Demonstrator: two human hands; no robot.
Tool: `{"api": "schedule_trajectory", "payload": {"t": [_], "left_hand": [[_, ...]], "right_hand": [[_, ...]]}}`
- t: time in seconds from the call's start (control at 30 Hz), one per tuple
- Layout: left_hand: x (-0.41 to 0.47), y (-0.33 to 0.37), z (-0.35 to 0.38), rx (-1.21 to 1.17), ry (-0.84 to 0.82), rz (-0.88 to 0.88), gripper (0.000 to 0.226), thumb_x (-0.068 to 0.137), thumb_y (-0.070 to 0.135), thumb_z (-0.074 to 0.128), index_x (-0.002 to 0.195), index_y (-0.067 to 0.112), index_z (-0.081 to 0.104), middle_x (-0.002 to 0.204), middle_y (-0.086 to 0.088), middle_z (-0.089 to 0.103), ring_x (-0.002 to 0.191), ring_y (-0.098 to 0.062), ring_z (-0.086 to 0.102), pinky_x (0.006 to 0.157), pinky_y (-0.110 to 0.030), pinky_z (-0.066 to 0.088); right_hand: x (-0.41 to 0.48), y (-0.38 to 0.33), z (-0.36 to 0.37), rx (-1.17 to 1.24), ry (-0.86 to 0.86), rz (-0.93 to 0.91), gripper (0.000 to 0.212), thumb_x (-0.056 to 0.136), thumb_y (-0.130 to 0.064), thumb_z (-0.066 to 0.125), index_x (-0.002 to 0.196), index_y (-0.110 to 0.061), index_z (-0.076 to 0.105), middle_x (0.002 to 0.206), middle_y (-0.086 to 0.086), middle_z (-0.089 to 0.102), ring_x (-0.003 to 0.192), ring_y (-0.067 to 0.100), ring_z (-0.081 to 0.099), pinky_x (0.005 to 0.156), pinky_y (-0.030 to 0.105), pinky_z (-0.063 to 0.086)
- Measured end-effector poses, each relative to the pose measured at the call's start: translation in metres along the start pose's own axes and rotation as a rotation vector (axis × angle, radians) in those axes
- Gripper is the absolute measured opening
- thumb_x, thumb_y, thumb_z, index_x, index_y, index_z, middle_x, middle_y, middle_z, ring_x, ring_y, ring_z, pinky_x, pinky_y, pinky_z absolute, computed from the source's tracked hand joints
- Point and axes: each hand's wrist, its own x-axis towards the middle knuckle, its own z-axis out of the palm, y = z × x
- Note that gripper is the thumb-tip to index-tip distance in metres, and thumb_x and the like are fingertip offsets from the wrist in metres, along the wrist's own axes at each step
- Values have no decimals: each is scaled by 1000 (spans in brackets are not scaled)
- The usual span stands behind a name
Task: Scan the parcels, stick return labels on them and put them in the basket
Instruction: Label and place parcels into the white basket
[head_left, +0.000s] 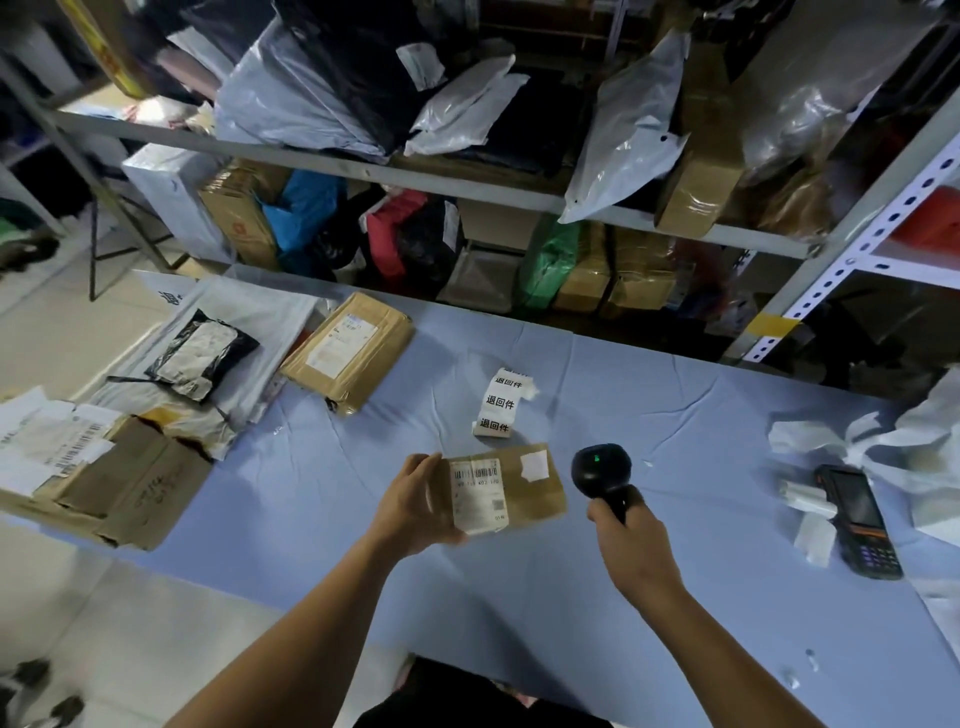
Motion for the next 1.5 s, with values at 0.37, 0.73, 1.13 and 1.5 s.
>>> {"api": "schedule_trajectory", "payload": {"t": [0.37, 0.73, 1.13, 1.5], "left_hand": [[47, 21, 3, -31, 73, -119, 79, 77, 54, 76, 143, 22, 45, 136, 7, 50, 124, -16, 50, 104, -30, 40], [196, 77, 20, -221, 124, -345, 58, 77, 58, 67, 126, 33, 48, 104, 3, 68, 104, -20, 57, 98, -37, 38], [149, 64, -12, -693, -349, 3, 69, 79, -22, 56, 126, 29, 57, 114, -4, 64, 98, -17, 67, 73, -23, 55], [89, 61, -46, -612, -227, 140, 57, 77, 0, 76, 123, 31, 64, 118, 11, 67, 108, 0, 61, 85, -15, 43]], "right_hand": [[84, 41, 16, -673, -17, 58, 38, 95, -34, 55, 126, -13, 46, 123, 7, 61, 118, 28, 48, 94, 41, 44], [92, 51, 36, -736, 40, 179, 58, 83, -40, 68, 133, -20, 46, 129, 5, 52, 120, 28, 46, 94, 39, 45], [105, -56, 69, 234, 89, 132, 14, 92, -30, 65, 80, -27, 72, 76, -9, 73, 79, 12, 69, 64, 22, 49], [99, -94, 94, 423, -139, 93, 9, 98, -25, 61, 99, -24, 70, 88, -5, 76, 79, 11, 72, 60, 19, 52]]}}
